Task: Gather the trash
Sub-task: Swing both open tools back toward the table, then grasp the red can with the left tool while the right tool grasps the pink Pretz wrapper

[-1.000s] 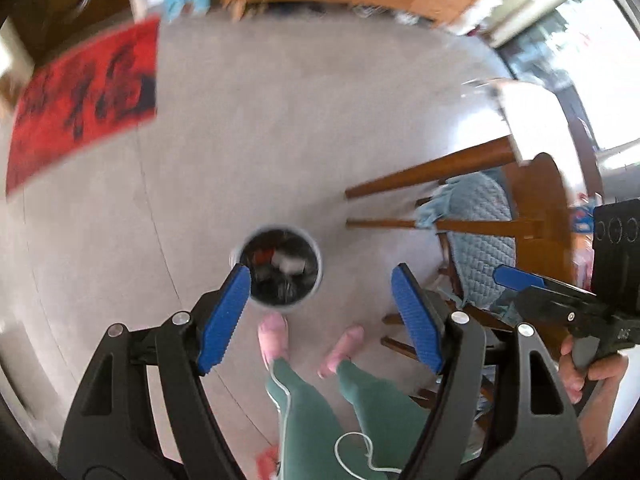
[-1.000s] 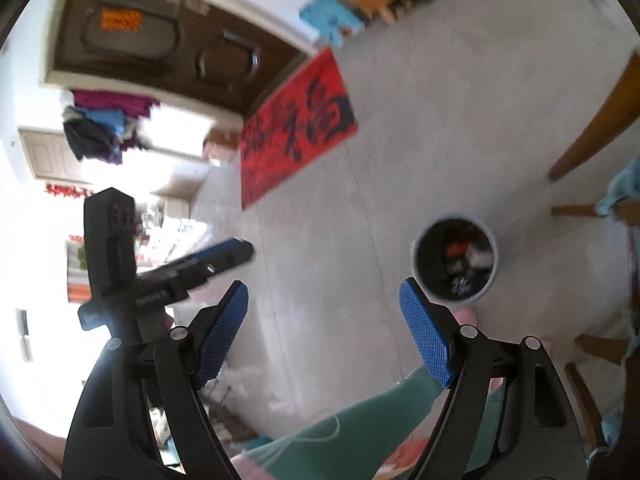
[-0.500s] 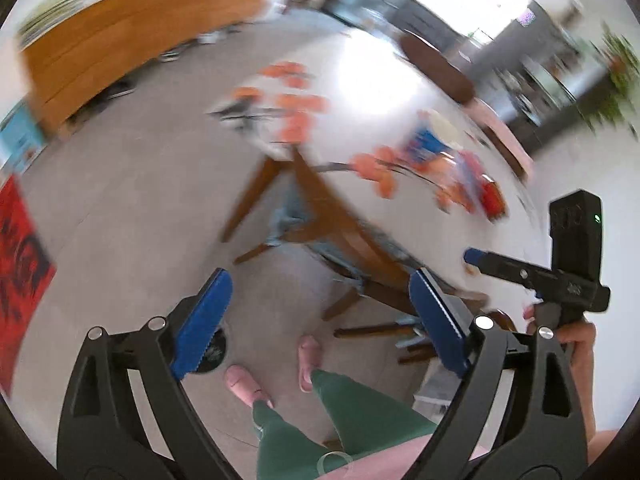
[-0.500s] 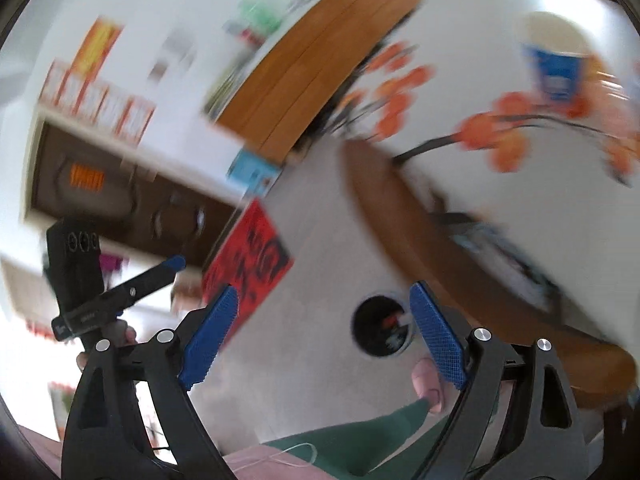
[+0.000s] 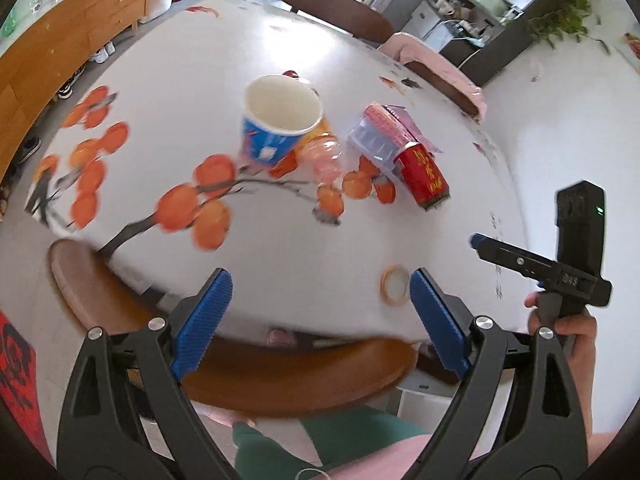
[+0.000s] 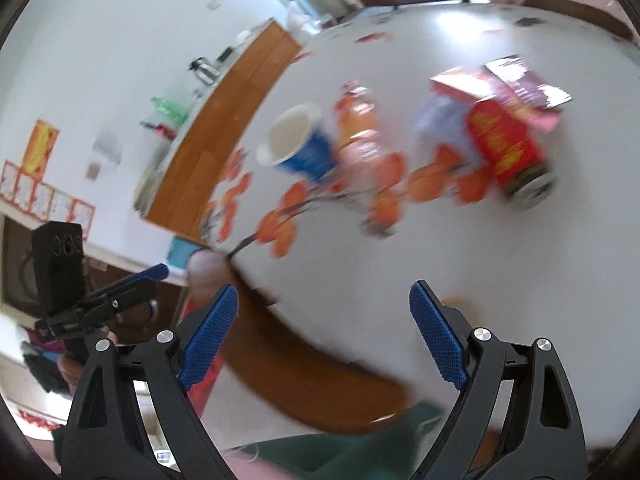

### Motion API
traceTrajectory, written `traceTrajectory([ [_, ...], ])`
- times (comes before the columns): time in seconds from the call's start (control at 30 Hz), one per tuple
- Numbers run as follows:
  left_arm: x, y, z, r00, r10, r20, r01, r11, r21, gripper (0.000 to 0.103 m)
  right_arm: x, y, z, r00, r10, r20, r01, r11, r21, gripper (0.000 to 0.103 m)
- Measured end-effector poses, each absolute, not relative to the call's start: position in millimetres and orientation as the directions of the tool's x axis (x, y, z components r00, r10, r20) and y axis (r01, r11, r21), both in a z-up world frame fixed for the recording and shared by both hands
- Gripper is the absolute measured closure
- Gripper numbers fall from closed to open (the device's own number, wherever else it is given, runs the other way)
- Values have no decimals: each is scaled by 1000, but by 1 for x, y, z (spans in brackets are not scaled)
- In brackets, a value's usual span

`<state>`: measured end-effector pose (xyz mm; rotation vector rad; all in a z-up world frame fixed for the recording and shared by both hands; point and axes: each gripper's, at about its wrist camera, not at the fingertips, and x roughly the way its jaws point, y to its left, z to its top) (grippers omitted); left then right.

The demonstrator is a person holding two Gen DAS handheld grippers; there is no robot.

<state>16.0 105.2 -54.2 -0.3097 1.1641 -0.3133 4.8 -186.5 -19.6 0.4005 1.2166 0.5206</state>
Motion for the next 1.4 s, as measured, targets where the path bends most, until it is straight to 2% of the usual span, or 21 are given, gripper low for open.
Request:
traceTrajectory([
  [0.13, 53, 72, -60, 349, -356, -867, 71, 933, -354, 15, 35, -227, -27, 265, 540, -799, -143, 841, 522, 16],
  [0.37, 90, 50, -83, 294, -348, -890, 28, 934, -356, 15, 68, -255, -44, 229, 525, -819, -123, 851, 511, 16],
  [0.73, 98, -6, -133, 126, -377, -918, 121, 924, -363, 15, 84, -276, -57, 238, 520, -821, -38, 849, 526, 16],
  [1.1, 100, -3, -146, 122, -444, -888, -19, 893, -450, 15, 97, -275, -65, 172, 487, -856, -75, 873, 482, 16],
  [1.4, 98, -3, -151, 154, -451, -879, -74, 882, -466, 15, 109, -265, -70, 157, 448, -880, -117, 893, 434, 16],
])
